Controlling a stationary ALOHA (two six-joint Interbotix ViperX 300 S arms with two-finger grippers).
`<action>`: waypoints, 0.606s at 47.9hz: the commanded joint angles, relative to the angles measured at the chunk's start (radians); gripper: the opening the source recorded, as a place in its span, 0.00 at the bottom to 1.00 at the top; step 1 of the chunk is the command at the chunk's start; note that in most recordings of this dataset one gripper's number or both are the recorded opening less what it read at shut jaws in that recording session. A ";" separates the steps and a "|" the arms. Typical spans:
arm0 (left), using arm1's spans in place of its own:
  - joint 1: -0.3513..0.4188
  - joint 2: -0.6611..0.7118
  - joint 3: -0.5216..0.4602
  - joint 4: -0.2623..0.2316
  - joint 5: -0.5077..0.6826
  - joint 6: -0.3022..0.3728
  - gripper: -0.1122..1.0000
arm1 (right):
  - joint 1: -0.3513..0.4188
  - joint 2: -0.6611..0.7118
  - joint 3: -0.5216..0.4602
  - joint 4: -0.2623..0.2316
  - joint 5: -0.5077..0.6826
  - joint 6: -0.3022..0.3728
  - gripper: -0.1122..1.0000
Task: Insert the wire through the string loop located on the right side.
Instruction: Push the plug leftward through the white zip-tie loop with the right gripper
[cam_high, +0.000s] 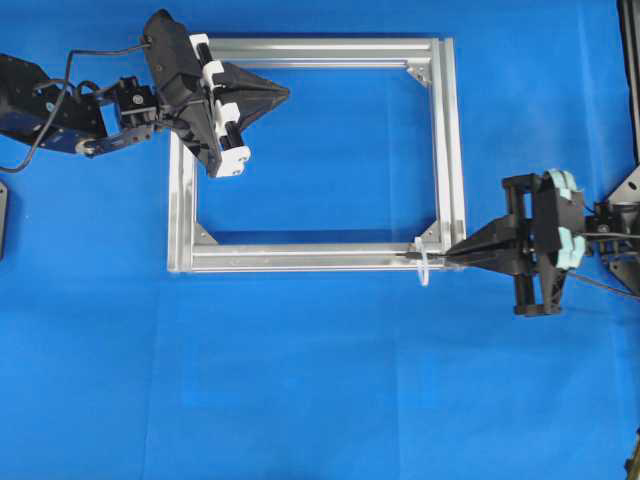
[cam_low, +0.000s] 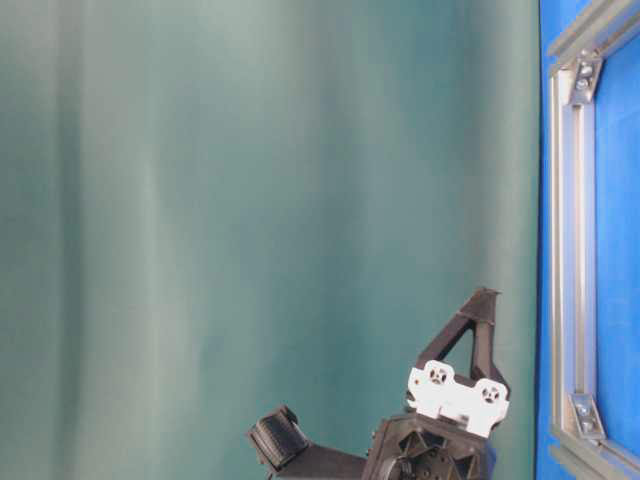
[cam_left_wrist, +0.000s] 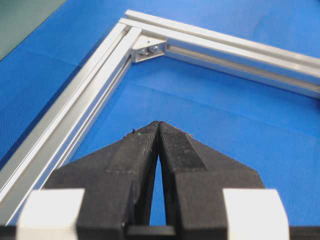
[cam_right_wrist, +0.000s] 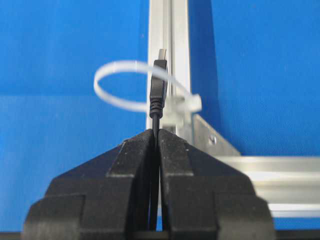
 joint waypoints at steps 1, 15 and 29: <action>-0.002 -0.029 -0.009 0.003 -0.012 0.002 0.10 | 0.000 0.014 -0.034 0.000 -0.025 -0.002 0.07; -0.005 -0.029 -0.008 0.003 -0.018 0.002 0.10 | 0.000 0.031 -0.049 0.000 -0.040 -0.002 0.07; -0.009 -0.029 -0.008 0.003 -0.031 0.000 0.10 | 0.000 0.031 -0.049 0.000 -0.041 -0.002 0.07</action>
